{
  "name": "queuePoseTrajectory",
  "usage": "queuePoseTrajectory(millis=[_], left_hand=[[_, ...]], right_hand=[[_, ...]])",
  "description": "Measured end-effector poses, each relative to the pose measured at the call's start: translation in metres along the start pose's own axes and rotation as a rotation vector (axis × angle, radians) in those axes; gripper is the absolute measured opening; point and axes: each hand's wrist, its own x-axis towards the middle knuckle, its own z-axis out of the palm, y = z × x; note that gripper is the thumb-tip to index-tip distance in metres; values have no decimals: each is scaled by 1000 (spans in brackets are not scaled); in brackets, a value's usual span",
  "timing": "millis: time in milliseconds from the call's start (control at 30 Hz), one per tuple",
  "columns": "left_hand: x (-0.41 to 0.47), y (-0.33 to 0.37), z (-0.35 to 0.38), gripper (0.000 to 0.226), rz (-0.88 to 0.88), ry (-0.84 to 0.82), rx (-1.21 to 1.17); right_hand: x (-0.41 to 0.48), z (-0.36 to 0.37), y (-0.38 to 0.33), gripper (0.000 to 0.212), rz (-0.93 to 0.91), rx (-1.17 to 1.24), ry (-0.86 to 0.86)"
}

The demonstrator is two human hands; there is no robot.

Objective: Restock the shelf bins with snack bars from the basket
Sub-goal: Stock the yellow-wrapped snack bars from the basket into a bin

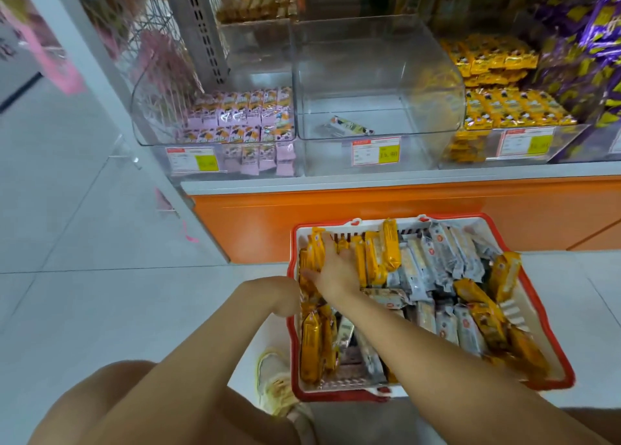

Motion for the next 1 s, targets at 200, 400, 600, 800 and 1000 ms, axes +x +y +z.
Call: queuePoseTrajectory(millis=[200, 400, 600, 800, 1000], left_hand=[[-5, -3, 0, 27, 15, 19, -50], [-10, -1, -2, 20, -32, 34, -31], [-17, 11, -2, 26, -33, -17, 16], [-17, 11, -21, 47, -38, 342, -437], [-25, 27, -43, 44, 226, 273, -1591]], right_hand=[[5, 9, 0, 82, 19, -45, 16], [-9, 12, 4, 76, 50, -43, 21], [-10, -3, 6, 71, 36, 346, -14], [-35, -57, 29, 50, 422, 1508, -392], [-62, -97, 51, 47, 230, 1630, -567]])
